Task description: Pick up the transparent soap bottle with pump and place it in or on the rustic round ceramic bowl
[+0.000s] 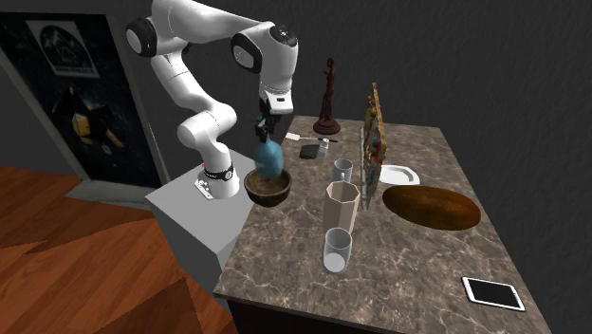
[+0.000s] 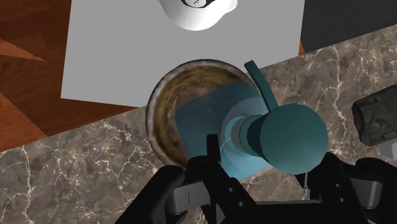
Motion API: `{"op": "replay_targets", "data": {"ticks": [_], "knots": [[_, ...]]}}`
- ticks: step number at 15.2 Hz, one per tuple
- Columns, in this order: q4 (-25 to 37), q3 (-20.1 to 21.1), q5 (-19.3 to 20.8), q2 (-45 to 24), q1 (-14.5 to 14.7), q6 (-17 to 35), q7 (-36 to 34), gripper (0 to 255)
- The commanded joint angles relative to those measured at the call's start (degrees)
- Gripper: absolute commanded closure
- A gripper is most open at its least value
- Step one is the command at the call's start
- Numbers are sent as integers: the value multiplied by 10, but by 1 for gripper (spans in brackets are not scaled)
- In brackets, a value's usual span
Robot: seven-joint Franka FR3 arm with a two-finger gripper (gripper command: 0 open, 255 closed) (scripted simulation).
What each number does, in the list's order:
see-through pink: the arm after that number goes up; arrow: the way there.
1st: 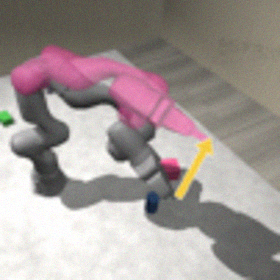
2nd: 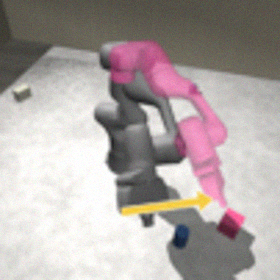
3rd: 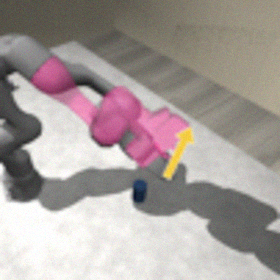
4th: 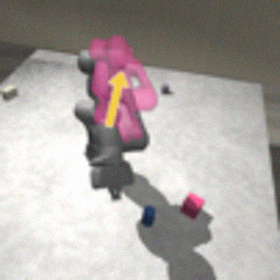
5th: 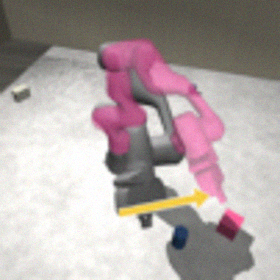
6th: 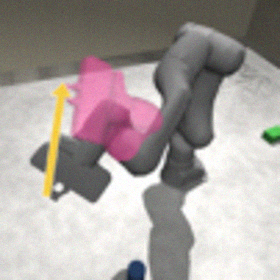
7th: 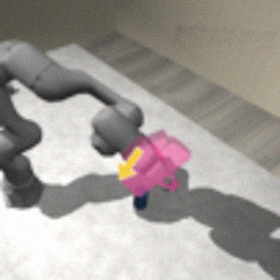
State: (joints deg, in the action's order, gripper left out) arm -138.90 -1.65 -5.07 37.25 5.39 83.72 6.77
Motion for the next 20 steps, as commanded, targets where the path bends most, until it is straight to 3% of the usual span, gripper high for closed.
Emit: {"op": "replay_targets", "data": {"ticks": [1,6,14,15,20], "knots": [[-15,0,0,1,0,14,2,255],[-54,0,0,-2,-1,57,6,255],[-54,0,0,-2,-1,57,6,255],[-54,0,0,-2,-1,57,6,0],[-54,0,0,-2,-1,57,6,0]]}}
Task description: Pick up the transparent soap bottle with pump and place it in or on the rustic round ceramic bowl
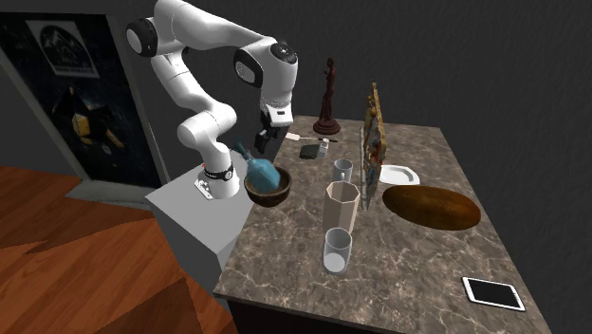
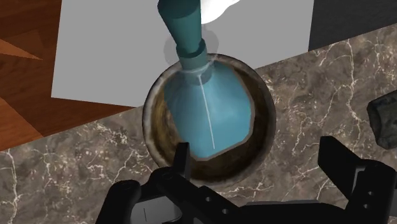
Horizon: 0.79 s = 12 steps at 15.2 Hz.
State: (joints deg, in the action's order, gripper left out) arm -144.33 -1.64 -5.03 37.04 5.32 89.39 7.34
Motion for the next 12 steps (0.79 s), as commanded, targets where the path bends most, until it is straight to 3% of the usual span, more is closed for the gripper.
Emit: {"op": "replay_targets", "data": {"ticks": [1,4,12], "knots": [[22,-1,1,-6,0,-16,0,0],[87,-5,4,-26,-1,-62,0,0],[87,-5,4,-26,-1,-62,0,0]]}}
